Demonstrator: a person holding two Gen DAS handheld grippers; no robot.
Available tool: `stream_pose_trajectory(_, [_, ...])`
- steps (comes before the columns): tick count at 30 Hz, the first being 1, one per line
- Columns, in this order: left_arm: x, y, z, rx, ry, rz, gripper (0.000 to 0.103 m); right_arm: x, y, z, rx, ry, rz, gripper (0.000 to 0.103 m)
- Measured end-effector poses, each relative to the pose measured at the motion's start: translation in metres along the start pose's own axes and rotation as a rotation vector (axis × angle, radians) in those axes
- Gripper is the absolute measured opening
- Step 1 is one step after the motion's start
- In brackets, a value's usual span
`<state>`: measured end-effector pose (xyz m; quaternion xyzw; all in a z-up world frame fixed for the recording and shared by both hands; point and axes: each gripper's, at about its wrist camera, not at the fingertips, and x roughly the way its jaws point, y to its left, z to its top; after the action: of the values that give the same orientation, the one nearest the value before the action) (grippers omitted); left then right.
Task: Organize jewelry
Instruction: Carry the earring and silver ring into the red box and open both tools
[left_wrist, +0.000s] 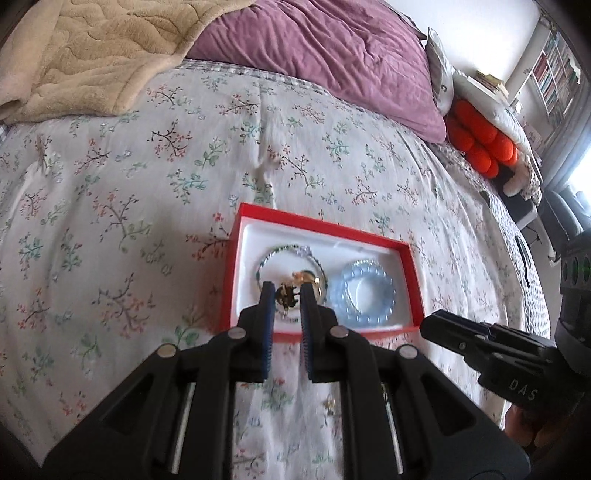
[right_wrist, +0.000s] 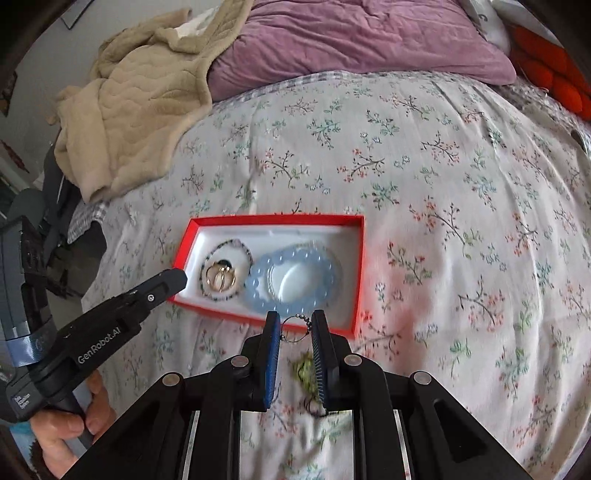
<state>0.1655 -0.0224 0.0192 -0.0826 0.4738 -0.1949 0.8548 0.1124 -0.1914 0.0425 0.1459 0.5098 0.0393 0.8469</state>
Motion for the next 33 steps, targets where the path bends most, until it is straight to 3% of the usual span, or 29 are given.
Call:
stream_pose_trajectory(8, [0.022,0.004,0.003,-0.03,0.028,0.022,0.015,0.015,-0.003,0.006,0.009,0.012,0.012,0.017])
stream_pose_trajectory(17, [0.02,0.003,0.003,-0.038,0.034,0.021,0.016,0.022,-0.007,0.007,0.019,0.023,0.009,0.017])
stream_pose_trajectory(28, [0.003,-0.009,-0.001,0.023,0.017,0.045,0.037,0.031,-0.006,0.011,0.028,0.025,0.005,0.018])
stream_pose_trajectory(33, [-0.002,-0.009,-0.003,0.049,0.02,0.073,0.042,0.034,-0.007,0.015,0.056,0.019,0.012,0.02])
